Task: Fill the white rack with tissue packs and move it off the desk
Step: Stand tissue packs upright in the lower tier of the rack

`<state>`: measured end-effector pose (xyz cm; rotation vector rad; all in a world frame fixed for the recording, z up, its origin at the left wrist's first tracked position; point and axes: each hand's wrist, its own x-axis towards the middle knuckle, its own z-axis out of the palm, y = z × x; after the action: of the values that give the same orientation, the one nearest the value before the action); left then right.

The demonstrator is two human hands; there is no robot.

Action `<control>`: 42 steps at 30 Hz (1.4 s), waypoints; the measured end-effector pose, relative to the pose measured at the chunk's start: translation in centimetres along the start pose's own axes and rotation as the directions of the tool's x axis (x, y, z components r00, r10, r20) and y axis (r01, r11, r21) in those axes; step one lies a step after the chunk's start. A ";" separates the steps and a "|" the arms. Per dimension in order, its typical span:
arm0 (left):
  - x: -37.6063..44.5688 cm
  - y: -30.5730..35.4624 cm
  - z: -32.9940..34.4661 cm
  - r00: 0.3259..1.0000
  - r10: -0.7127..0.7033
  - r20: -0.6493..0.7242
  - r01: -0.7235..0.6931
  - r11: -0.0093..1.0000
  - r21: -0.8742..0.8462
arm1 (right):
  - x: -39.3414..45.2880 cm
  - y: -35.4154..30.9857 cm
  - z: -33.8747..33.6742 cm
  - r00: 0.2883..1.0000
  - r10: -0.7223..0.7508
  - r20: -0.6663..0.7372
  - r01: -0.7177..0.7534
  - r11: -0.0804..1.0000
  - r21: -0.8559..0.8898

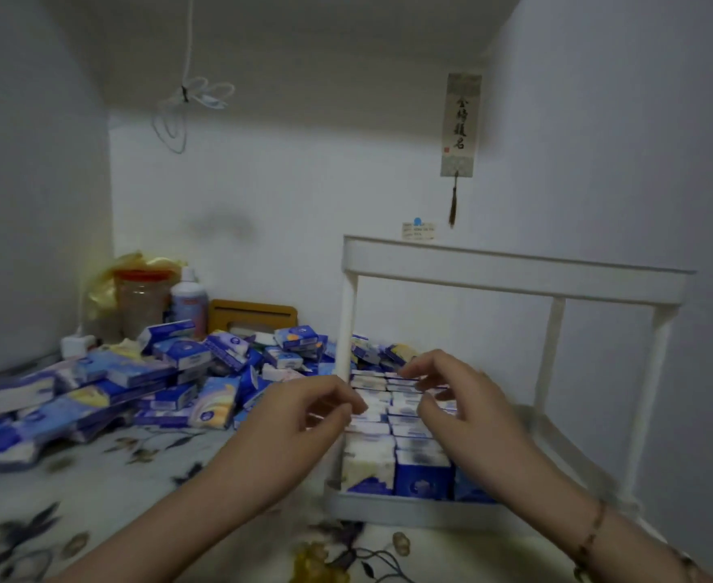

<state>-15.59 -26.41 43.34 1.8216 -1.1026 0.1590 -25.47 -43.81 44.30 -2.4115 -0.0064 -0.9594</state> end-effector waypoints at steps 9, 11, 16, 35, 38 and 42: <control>-2.6 -8.6 -7.7 0.953 -0.173 -0.249 0.206 0.972 0.115 | 2.2 -6.0 8.7 0.980 -0.149 0.133 0.121 0.973 0.198; -3.3 -11.1 -9.0 0.931 -0.201 -0.305 0.256 0.954 0.154 | 3.0 -6.5 11.1 0.973 -0.157 0.167 0.120 0.970 0.213; -5.0 -15.6 -11.0 0.875 -0.222 -0.430 0.362 0.890 0.276 | 5.0 -6.9 16.9 0.960 -0.144 0.241 0.091 0.972 0.219; -4.1 -20.5 -12.8 0.700 -0.274 -0.659 0.700 0.447 0.557 | 12.3 -4.0 27.5 0.916 0.156 0.368 -0.023 0.939 -0.342; -4.4 -20.0 -12.4 0.720 -0.218 -0.659 0.563 0.739 0.370 | 12.0 -3.9 26.6 0.929 0.151 0.337 -0.008 0.921 -0.391; -4.5 -18.6 -12.2 0.780 -0.288 -0.556 0.342 0.940 -0.007 | 12.4 -4.5 25.3 0.921 0.236 0.310 -0.207 0.970 -0.124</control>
<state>-0.34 -11.81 35.03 1.8479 -0.3770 0.5109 -1.04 -30.04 39.16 -2.5583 0.1910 -0.4648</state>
